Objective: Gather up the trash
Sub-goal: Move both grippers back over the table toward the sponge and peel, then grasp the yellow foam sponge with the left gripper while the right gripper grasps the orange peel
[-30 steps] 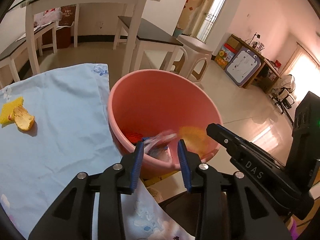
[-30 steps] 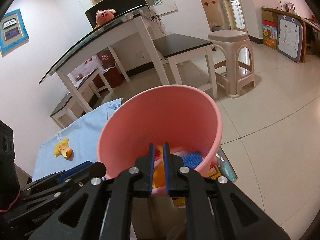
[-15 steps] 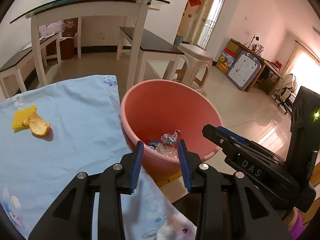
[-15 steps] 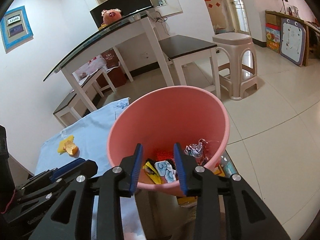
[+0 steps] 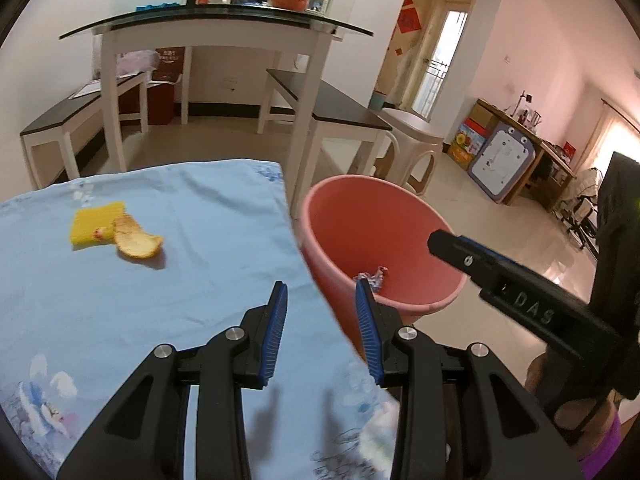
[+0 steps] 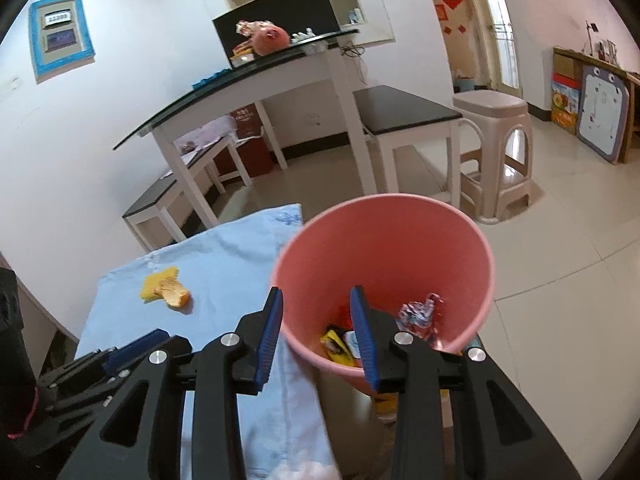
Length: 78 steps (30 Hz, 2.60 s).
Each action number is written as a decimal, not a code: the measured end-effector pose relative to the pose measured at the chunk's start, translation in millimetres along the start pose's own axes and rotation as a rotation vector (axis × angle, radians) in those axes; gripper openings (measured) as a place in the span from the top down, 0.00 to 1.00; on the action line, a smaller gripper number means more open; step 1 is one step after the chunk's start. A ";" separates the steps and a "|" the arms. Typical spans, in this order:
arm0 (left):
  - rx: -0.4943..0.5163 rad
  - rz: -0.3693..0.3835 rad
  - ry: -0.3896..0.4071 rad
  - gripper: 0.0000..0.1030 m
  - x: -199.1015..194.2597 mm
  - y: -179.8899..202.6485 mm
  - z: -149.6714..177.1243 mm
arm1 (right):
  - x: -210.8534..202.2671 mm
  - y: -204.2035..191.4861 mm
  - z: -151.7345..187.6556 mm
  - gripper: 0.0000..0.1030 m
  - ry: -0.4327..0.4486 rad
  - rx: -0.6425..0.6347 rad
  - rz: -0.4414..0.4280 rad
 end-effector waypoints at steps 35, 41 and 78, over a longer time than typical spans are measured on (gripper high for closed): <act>-0.258 -0.291 -0.001 0.65 2.5 -214.9 -3.5 | 195.1 -142.9 26.4 0.57 -0.314 -0.070 -0.229; -0.318 -0.275 -0.035 0.65 37.8 -238.6 -25.0 | 217.1 -144.8 24.4 0.57 -0.325 -0.065 -0.233; -0.297 -0.382 -0.019 0.95 -3.7 -200.2 6.3 | 144.6 -150.3 52.9 0.95 -0.318 -0.181 -0.236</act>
Point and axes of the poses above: each gripper's, at about its wrist camera, not at the fingertips, and x roughly the way its jaws point, y to its right, z to its underside, the point moved 2 cm from there along x, roughly the way its jaws point, and after that the axes turned 7 degrees about -z, right-handed, at the moved point
